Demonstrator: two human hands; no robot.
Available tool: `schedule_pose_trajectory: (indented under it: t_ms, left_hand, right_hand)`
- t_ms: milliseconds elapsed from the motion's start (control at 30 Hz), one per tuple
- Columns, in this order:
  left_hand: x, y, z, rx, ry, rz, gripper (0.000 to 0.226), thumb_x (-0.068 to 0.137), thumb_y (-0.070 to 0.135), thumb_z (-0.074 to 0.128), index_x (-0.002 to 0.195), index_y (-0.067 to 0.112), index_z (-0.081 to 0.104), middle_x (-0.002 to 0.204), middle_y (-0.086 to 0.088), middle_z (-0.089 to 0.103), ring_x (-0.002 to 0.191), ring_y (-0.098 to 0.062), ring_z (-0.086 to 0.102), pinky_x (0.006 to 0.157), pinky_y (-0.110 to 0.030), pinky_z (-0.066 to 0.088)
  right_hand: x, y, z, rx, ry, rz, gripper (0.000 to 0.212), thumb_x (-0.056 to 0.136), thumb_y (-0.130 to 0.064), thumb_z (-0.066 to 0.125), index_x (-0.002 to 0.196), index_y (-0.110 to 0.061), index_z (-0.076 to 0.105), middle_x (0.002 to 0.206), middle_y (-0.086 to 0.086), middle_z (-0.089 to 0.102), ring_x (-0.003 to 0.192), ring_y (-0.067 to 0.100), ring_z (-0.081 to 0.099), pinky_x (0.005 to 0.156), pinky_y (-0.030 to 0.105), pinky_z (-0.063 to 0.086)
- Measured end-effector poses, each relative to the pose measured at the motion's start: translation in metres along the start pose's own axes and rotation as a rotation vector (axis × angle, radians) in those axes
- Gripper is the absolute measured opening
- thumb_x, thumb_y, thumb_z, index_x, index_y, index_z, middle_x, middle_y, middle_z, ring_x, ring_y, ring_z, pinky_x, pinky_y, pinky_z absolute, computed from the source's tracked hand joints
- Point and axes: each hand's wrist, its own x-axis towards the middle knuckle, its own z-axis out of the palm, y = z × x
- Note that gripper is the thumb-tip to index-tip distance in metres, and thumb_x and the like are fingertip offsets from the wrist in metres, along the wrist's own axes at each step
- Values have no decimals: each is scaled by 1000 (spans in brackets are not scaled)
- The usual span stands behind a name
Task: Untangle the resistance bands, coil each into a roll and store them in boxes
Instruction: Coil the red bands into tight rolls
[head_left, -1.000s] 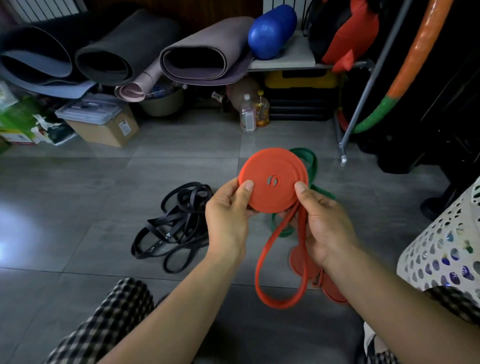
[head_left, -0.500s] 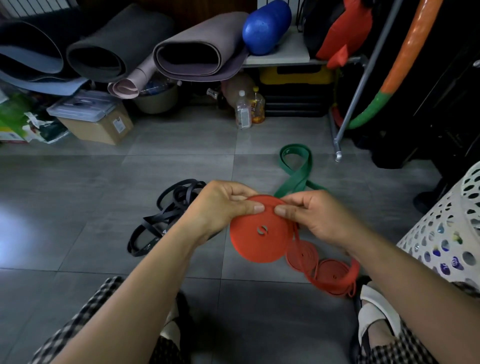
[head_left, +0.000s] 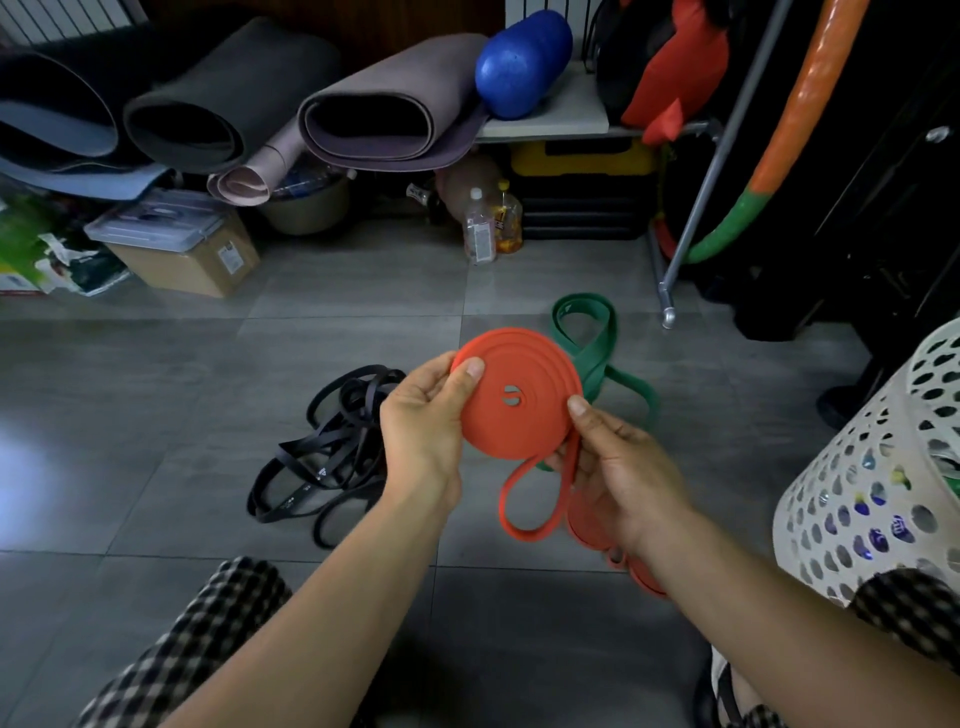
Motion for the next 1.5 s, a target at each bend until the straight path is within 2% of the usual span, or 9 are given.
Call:
schedule_pose_trajectory:
  t_ms: [100, 267, 433, 633, 767, 900, 1133, 1367, 1500]
  left_hand:
    - [-2, -12, 1, -50, -28, -77, 18, 85, 11, 60, 101, 5, 65, 88, -5, 70, 75, -11, 67, 75, -25, 55]
    - [3, -9, -10, 331, -303, -180, 4, 86, 11, 60, 86, 13, 64, 75, 1, 67, 71, -14, 64, 58, -18, 54]
    - [5, -12, -15, 537, -545, -252, 25, 87, 17, 59, 113, 19, 58, 85, -2, 67, 74, -16, 66, 57, -23, 55]
    - [-13, -41, 12, 309, -348, -311, 9, 91, 10, 54, 93, 8, 62, 79, -7, 66, 61, -17, 64, 52, -25, 57]
    - [-19, -89, 32, 140, -170, -517, 8, 91, 8, 53, 85, 5, 58, 77, -14, 61, 63, -25, 61, 49, -29, 57]
    - [-18, -158, 46, 56, 12, -664, 9, 91, 7, 53, 82, 7, 55, 80, -14, 59, 61, -26, 56, 41, -26, 53]
    - [25, -282, 15, 667, -24, -541, 18, 77, 17, 69, 73, 17, 52, 65, -1, 52, 75, -33, 60, 70, -38, 49]
    - [93, -351, 44, 988, -304, -465, 9, 86, 17, 60, 89, 12, 53, 87, -7, 57, 86, -25, 55, 66, -24, 32]
    - [110, -379, 60, 1044, -339, -493, 19, 87, 23, 59, 102, 12, 59, 103, -12, 62, 93, -31, 60, 78, -32, 48]
  right_hand:
    - [4, 5, 0, -3, 70, -38, 9, 83, -13, 60, 77, -10, 66, 66, 0, 72, 61, 11, 67, 67, 28, 57]
    - [16, -27, -23, -454, 44, -177, 9, 84, -14, 60, 77, -16, 67, 79, 5, 68, 78, 19, 60, 80, 34, 49]
    - [14, -39, -40, -818, -139, -171, 15, 84, -15, 60, 97, -12, 68, 91, 2, 70, 85, 12, 65, 85, 24, 49]
    - [22, -38, -51, -475, 4, -163, 13, 89, -17, 54, 90, -16, 67, 89, 1, 68, 80, 10, 63, 78, 26, 53]
    - [44, -16, -84, -410, 217, 0, 17, 91, -23, 52, 78, -17, 61, 65, -4, 65, 56, 6, 58, 48, 18, 48]
    - [75, 49, -119, -233, 526, -10, 14, 93, -17, 49, 93, -12, 62, 83, 4, 66, 80, 23, 60, 75, 31, 48]
    - [114, 162, -174, -365, 771, 14, 15, 93, 3, 38, 106, 3, 46, 97, 14, 43, 92, 21, 39, 58, -2, 31]
    - [172, 219, -231, -435, 998, 10, 22, 64, -36, 53, 70, -15, 57, 66, 7, 55, 62, 14, 51, 69, 41, 40]
    - [186, 210, -238, -464, 1001, 80, 8, 73, -13, 58, 66, -16, 59, 64, 9, 56, 64, 22, 50, 65, 40, 43]
